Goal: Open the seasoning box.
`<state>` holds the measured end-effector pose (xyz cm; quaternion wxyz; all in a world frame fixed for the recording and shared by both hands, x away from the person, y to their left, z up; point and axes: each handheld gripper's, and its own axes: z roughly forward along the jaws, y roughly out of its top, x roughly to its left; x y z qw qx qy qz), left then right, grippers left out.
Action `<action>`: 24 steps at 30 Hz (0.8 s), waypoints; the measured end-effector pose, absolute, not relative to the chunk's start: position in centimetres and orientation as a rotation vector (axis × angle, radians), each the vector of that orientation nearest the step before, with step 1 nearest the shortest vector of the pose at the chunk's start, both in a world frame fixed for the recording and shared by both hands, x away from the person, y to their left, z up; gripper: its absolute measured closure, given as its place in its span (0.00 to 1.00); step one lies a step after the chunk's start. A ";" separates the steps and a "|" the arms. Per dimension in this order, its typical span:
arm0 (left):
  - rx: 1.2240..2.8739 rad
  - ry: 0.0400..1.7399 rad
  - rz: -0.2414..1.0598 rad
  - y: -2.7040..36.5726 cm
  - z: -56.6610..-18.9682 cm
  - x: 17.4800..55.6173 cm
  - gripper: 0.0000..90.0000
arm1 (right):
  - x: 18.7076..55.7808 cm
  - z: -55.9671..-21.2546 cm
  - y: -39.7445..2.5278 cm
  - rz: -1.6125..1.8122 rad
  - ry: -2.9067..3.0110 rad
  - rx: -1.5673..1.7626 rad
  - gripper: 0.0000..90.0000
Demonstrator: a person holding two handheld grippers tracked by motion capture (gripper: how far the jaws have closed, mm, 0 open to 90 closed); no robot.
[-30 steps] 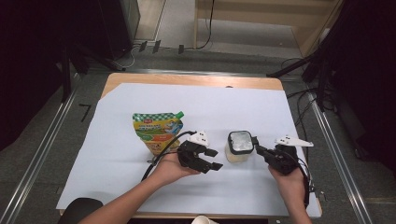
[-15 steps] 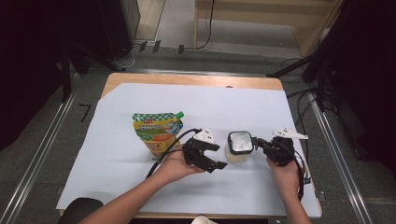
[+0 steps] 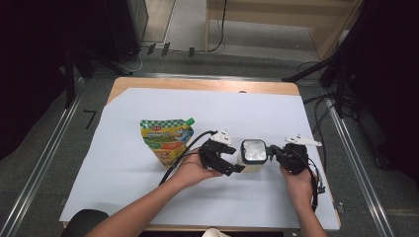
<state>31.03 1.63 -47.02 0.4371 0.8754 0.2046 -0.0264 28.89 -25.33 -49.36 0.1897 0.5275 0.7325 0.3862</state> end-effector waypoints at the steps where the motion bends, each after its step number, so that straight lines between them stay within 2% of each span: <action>1: 2.161 0.510 -0.064 1.6 -47.0 31.1 0.29 | 28.7 -49.3 -25.5 1.087 2.064 1.481 1.00; 4: 2.164 0.506 -0.061 1.3 -47.1 31.5 0.25 | 28.1 -49.0 -25.9 1.097 2.057 1.490 1.00; 13: 2.158 0.459 -0.053 0.4 -47.2 32.5 0.24 | 27.4 -49.0 -26.3 1.091 2.099 1.503 1.00; 19: 2.167 0.433 -0.042 -0.3 -47.4 32.8 0.19 | 27.4 -49.1 -25.7 1.066 2.116 1.485 1.00; 24: 2.203 0.406 0.012 -0.9 -47.8 32.6 0.18 | 27.5 -49.2 -25.7 1.057 2.116 1.489 1.00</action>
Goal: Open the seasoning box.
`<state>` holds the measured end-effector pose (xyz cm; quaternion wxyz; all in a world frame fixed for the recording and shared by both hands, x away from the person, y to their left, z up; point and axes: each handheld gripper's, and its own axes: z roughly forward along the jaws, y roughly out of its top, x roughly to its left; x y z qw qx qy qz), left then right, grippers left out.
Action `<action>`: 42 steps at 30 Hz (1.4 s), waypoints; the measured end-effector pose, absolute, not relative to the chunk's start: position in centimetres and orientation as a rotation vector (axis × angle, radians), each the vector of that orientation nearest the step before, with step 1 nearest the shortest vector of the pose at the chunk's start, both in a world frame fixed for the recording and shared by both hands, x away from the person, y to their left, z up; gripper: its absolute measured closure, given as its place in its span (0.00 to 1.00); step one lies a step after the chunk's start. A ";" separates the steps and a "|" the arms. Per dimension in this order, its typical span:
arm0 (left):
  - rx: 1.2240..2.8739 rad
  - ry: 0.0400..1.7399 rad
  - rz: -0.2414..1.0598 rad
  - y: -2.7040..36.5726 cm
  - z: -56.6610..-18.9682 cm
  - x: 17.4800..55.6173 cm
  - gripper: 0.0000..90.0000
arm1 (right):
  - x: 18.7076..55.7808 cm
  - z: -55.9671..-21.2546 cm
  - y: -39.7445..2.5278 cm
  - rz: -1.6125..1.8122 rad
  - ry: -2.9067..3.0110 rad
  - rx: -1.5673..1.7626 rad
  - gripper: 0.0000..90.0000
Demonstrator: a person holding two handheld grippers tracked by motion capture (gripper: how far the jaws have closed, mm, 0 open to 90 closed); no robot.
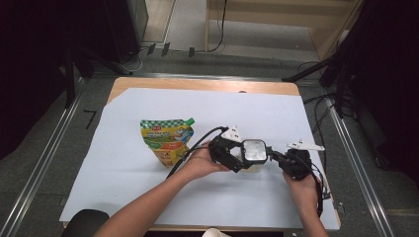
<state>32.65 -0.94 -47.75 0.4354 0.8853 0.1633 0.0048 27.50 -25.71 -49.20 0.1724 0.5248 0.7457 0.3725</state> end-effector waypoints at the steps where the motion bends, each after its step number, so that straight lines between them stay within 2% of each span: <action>1: 2.203 0.406 0.012 -0.9 -47.8 32.6 0.17 | 27.5 -49.2 -25.7 1.057 2.116 1.489 1.00; 15: 2.132 0.453 -0.051 -0.6 -46.5 33.0 0.21 | 27.6 -49.2 -25.6 1.049 2.107 1.488 1.00; 18: 2.159 0.414 0.005 -0.7 -46.3 32.7 0.21 | 27.5 -49.2 -25.6 1.053 2.108 1.485 1.00; 30: 2.242 0.374 0.068 -1.5 -47.6 32.5 0.17 | 27.6 -49.2 -25.6 1.045 2.109 1.482 1.00; 42: 2.231 0.376 0.075 -1.4 -47.1 32.3 0.18 | 27.5 -49.1 -25.5 1.039 2.112 1.472 1.00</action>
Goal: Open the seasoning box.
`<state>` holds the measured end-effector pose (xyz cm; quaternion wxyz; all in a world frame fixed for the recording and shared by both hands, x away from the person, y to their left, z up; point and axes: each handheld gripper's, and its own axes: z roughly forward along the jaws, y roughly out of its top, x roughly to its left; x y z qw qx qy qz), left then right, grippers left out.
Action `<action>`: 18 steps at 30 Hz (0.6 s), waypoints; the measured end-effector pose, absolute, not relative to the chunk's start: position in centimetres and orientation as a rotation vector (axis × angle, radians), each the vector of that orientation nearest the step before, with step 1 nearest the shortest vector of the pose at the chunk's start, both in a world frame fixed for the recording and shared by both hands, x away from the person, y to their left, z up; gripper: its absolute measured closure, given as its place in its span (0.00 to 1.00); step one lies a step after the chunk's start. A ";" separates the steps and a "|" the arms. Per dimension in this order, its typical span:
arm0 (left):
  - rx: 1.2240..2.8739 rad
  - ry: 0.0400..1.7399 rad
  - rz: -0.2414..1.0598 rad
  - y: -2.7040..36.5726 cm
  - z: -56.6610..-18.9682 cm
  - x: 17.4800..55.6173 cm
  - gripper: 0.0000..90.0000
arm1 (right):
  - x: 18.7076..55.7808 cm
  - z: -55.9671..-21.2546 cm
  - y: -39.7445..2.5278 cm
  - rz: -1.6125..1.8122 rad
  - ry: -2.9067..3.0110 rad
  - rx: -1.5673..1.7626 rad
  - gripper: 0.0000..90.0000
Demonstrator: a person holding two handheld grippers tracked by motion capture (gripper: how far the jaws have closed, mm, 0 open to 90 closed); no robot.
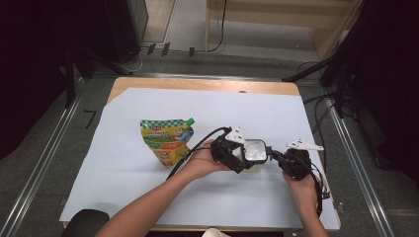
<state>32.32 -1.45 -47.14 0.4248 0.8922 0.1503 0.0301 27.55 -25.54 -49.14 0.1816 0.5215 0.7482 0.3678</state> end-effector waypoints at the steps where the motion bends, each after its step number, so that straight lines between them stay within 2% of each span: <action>1: 2.236 0.370 0.080 -1.5 -47.0 32.3 0.18 | 27.6 -49.1 -25.5 1.037 2.112 1.471 1.00; 7: 2.225 0.381 0.052 -1.4 -46.9 32.5 0.18 | 27.6 -49.1 -25.5 1.037 2.113 1.471 1.00; 18: 2.252 0.365 0.077 -1.6 -46.5 32.4 0.18 | 27.6 -49.1 -25.5 1.036 2.112 1.471 1.00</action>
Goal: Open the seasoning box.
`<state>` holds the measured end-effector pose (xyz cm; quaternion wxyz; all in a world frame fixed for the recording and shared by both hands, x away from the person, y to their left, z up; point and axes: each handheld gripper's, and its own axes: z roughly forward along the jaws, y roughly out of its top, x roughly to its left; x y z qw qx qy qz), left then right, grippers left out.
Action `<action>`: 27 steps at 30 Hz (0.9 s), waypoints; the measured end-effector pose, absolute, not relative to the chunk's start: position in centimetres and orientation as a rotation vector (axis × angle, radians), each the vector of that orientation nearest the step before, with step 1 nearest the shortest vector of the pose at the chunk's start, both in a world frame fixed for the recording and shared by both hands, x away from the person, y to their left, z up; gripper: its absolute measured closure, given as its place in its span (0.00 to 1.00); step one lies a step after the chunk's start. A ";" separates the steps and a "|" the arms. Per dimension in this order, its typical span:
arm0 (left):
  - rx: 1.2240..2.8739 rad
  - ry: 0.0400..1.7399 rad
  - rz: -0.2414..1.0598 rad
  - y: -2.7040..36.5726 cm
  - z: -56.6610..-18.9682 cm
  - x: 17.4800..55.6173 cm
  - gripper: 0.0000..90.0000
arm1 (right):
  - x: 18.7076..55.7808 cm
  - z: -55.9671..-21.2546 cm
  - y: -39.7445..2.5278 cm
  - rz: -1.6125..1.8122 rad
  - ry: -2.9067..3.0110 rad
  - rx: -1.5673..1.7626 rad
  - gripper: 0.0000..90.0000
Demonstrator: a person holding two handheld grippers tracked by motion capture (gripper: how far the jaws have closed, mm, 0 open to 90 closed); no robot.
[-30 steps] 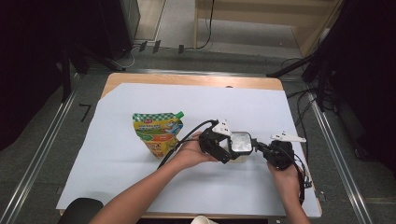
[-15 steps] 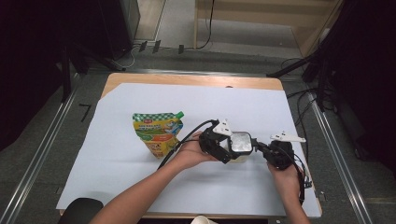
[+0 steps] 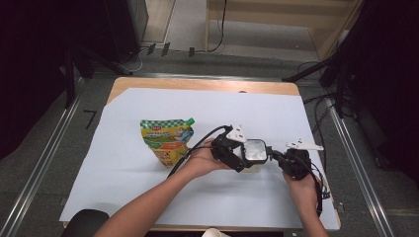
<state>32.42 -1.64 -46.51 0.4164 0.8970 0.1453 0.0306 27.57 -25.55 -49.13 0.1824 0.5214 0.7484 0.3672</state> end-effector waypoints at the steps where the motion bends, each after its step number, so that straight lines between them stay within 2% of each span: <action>1: 2.253 0.365 0.078 -1.7 -46.5 32.4 0.18 | 27.6 -49.1 -25.5 1.036 2.112 1.474 1.00; 27: 2.258 0.347 0.078 -1.6 -46.1 32.5 0.19 | 27.6 -49.1 -25.5 1.043 2.109 1.473 1.00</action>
